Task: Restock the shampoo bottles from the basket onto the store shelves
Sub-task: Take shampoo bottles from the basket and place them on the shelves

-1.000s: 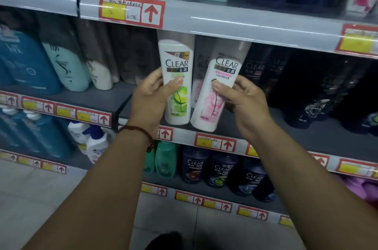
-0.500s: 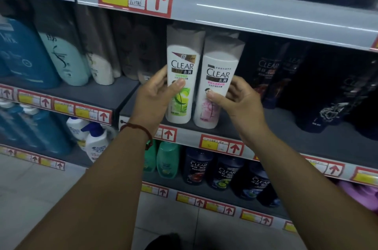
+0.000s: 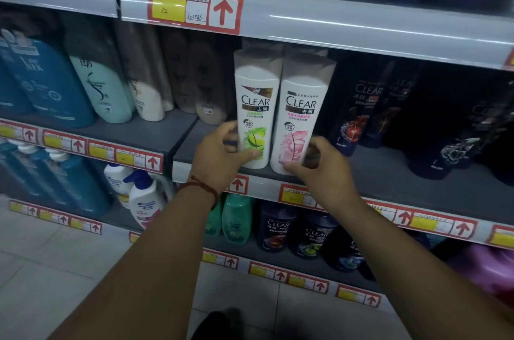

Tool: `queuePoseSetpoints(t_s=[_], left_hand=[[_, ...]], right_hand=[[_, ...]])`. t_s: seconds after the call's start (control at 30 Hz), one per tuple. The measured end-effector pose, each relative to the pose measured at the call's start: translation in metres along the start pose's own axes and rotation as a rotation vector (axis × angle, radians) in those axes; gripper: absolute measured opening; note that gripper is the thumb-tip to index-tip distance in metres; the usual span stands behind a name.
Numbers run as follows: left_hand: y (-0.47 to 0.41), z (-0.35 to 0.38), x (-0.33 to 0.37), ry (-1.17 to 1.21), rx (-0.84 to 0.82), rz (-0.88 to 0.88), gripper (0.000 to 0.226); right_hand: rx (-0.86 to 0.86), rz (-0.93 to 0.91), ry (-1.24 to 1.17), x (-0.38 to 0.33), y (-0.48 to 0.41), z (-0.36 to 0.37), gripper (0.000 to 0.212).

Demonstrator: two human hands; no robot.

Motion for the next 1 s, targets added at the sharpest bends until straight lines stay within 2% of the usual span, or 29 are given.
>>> queuePoseSetpoints(t_s=[0.17, 0.57, 0.83, 1.0], left_hand=[[0.003, 0.003, -0.002, 0.04, 0.08, -0.038, 0.048], [-0.003, 0.01, -0.007, -0.046, 0.124, -0.018, 0.035], [-0.005, 0.014, -0.009, -0.029, 0.162, -0.037, 0.031], [-0.002, 0.016, -0.005, -0.008, 0.146, -0.017, 0.031]], right_hand=[[0.058, 0.025, 0.005, 0.002, -0.005, 0.002, 0.042], [0.125, 0.016, -0.011, 0.01, -0.008, 0.008, 0.038], [0.068, 0.024, 0.07, 0.014, -0.008, 0.007, 0.035], [0.017, 0.081, 0.03, 0.021, -0.013, 0.003, 0.035]])
Point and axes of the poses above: each hand's wrist, its own y-axis away from the middle knuckle, its own z-axis out of the palm, x = y × z, the point moved 6 cm from there along -y, towards the middle knuckle, and after that the axes turned 6 degrees about -x, right-handed, at the moved point
